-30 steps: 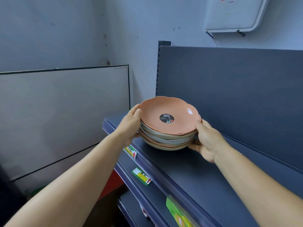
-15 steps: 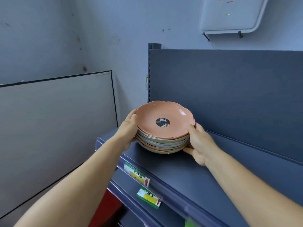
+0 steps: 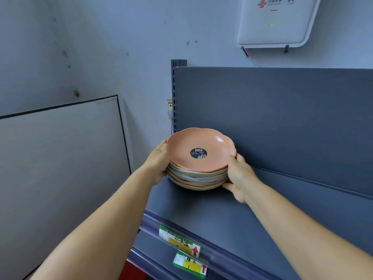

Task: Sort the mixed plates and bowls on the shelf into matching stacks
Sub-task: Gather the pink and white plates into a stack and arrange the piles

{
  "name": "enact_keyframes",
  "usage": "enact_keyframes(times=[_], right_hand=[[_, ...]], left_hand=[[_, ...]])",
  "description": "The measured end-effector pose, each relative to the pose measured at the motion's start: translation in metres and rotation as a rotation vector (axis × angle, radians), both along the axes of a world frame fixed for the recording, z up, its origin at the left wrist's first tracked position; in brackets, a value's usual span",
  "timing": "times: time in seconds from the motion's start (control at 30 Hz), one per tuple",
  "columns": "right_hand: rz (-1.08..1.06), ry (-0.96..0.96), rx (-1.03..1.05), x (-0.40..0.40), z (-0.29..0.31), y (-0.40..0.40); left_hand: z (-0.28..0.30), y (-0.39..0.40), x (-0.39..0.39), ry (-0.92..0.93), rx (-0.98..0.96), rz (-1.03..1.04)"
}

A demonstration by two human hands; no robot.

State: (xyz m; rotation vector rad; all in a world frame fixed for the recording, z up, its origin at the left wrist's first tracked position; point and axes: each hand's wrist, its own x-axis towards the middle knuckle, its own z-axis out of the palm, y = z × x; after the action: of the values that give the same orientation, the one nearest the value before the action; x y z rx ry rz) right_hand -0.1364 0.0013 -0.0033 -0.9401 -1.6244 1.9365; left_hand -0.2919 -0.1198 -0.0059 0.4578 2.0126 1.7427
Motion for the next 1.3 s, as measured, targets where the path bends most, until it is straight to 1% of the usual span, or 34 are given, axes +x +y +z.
enact_keyframes(times=[0.17,0.27,0.33,0.43,0.53,0.57,0.67,0.77,0.9,1.0,1.1,1.3], right_hand=[[0.015,-0.014,0.028,0.0,-0.001,0.001],[0.032,-0.101,0.128,0.005,-0.002,0.001],[0.049,-0.188,0.271,0.012,0.0,-0.001],[0.095,-0.3,0.554,0.029,0.005,-0.005],[0.136,-0.46,0.807,0.047,0.007,-0.005],[0.151,-0.515,0.877,0.054,0.008,-0.005],[0.174,-0.631,1.027,0.078,0.007,-0.003],[0.164,-0.702,1.098,0.106,0.009,0.0],[0.154,-0.785,1.096,0.152,0.01,0.01],[0.112,-0.825,1.068,0.191,0.011,0.021],[0.064,-0.853,1.051,0.232,0.011,0.032],[-0.004,-0.898,1.019,0.324,0.004,0.063]], left_hand=[[-0.001,-0.003,0.002,0.082,-0.097,-0.03],[0.001,-0.006,0.009,0.228,-0.183,-0.026],[0.005,-0.007,0.016,0.382,-0.315,-0.023],[0.01,-0.011,0.028,0.617,-0.52,-0.04],[0.012,-0.016,0.046,0.817,-0.735,-0.062],[0.013,-0.017,0.052,0.903,-0.772,-0.062],[0.018,-0.015,0.072,1.117,-0.77,-0.093],[0.023,-0.003,0.1,1.202,-0.75,-0.22],[0.024,0.02,0.148,1.32,-0.731,-0.377],[0.022,0.04,0.183,1.319,-0.682,-0.493],[0.019,0.062,0.219,1.27,-0.686,-0.576],[0.013,0.106,0.305,1.225,-0.593,-0.647]])
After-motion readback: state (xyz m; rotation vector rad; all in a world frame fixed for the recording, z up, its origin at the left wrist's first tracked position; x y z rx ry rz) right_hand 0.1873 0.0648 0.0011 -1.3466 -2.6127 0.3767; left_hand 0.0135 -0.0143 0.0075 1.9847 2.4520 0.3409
